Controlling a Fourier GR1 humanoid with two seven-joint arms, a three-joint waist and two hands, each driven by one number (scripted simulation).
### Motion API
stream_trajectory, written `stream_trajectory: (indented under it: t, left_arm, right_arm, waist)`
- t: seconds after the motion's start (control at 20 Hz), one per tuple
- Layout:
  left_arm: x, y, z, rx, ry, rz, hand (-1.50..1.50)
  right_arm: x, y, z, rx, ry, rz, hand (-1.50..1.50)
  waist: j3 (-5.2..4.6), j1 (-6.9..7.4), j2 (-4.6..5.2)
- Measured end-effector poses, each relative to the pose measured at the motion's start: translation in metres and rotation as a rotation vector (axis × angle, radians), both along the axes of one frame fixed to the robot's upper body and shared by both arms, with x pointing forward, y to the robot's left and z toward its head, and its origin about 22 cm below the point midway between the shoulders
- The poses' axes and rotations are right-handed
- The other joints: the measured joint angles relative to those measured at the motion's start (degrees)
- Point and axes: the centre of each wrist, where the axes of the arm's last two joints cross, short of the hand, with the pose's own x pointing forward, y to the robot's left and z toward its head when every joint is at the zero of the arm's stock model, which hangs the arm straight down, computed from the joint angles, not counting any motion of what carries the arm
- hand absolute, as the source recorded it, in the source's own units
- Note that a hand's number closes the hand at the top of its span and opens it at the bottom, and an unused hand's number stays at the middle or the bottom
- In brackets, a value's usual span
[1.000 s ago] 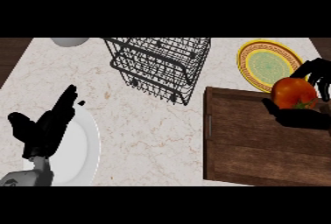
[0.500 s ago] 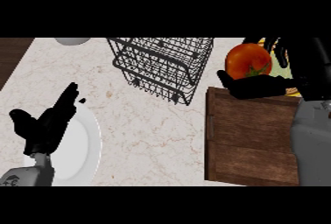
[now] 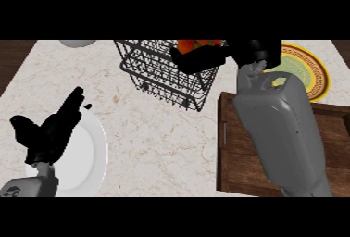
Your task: Pick the tomato from the tray and place it in the tiered basket
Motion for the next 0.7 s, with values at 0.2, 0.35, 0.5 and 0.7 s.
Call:
stream_trajectory:
  t: [0.2,0.35,0.5,0.7]
  left_arm:
    - [-0.004,0.003,0.0,0.003,-0.006,-0.001,0.0]
    - [-0.002,0.001,0.0,0.0,-0.007,0.0,0.0]
    - [-0.001,0.004,-0.001,-0.002,-0.003,-0.004,0.0]
    - [-0.002,0.006,0.003,-0.006,0.001,-0.005,0.0]
  right_arm:
    - [0.017,0.021,-0.01,-0.007,0.041,-0.011,1.5]
    - [0.029,0.035,-0.009,-0.004,0.073,-0.03,1.5]
    - [0.039,0.038,-0.016,-0.004,0.097,-0.034,1.5]
    - [0.051,0.042,-0.027,-0.015,0.101,-0.044,1.5]
  waist:
    - [0.01,0.05,0.02]
    - [0.0,0.11,0.05]
    - [0.01,0.0,0.03]
    - [0.14,0.0,-0.18]
